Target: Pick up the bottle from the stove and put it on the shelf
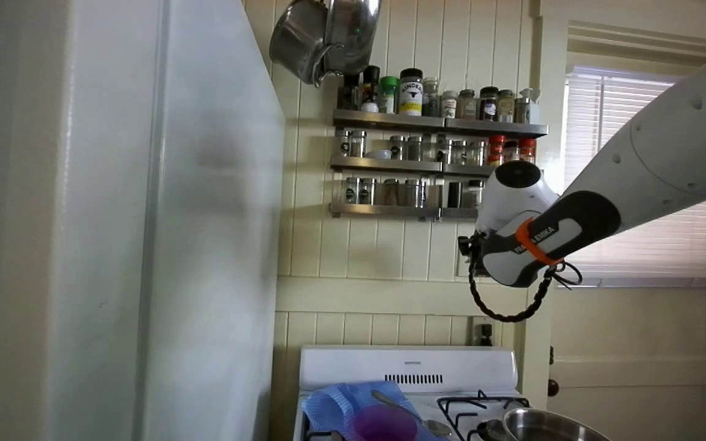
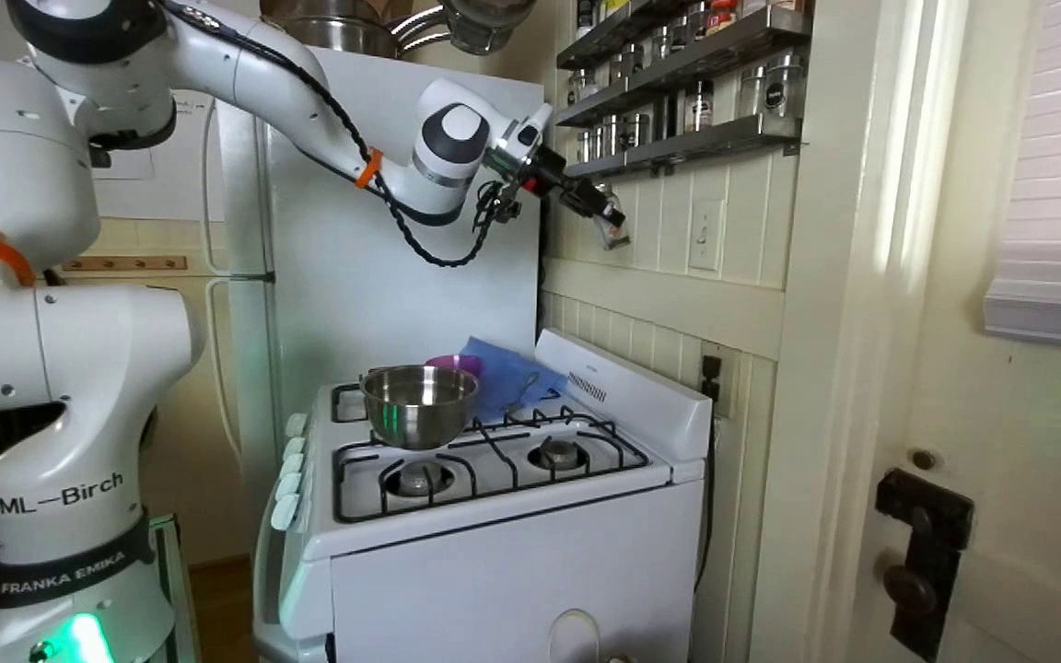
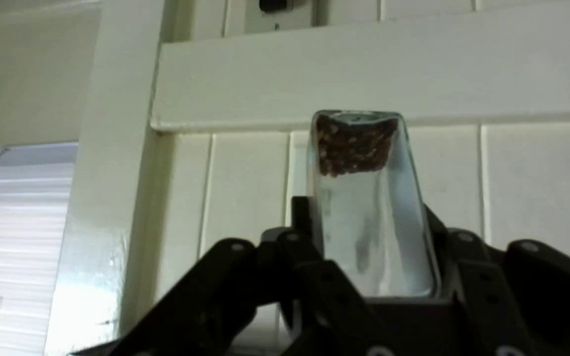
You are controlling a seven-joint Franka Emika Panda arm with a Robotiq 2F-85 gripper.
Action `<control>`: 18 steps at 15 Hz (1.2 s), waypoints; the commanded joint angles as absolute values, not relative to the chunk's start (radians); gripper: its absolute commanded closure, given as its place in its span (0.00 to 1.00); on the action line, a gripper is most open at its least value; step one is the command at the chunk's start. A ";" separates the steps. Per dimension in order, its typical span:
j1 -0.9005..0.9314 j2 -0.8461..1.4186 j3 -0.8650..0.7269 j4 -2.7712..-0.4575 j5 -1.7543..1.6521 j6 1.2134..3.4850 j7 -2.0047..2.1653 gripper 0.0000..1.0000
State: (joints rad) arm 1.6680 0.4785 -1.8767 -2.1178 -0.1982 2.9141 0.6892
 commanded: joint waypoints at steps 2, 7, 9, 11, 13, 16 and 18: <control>1.757 0.549 -2.000 -2.137 0.039 3.015 0.504 0.76; 1.827 0.565 -2.053 -2.120 0.226 2.990 0.368 0.76; 1.864 0.546 -2.066 -2.112 0.269 2.988 0.326 0.76; 1.820 0.570 -2.033 -2.113 0.280 2.993 0.322 0.51; 1.830 0.576 -2.039 -2.113 0.286 2.993 0.310 0.51; 1.816 0.572 -2.048 -2.078 0.289 2.997 0.308 0.76; 1.814 0.579 -2.076 -2.063 0.299 2.999 0.298 0.76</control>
State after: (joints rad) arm 1.8277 0.5660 -2.0524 -2.0951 0.2549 2.9994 0.3343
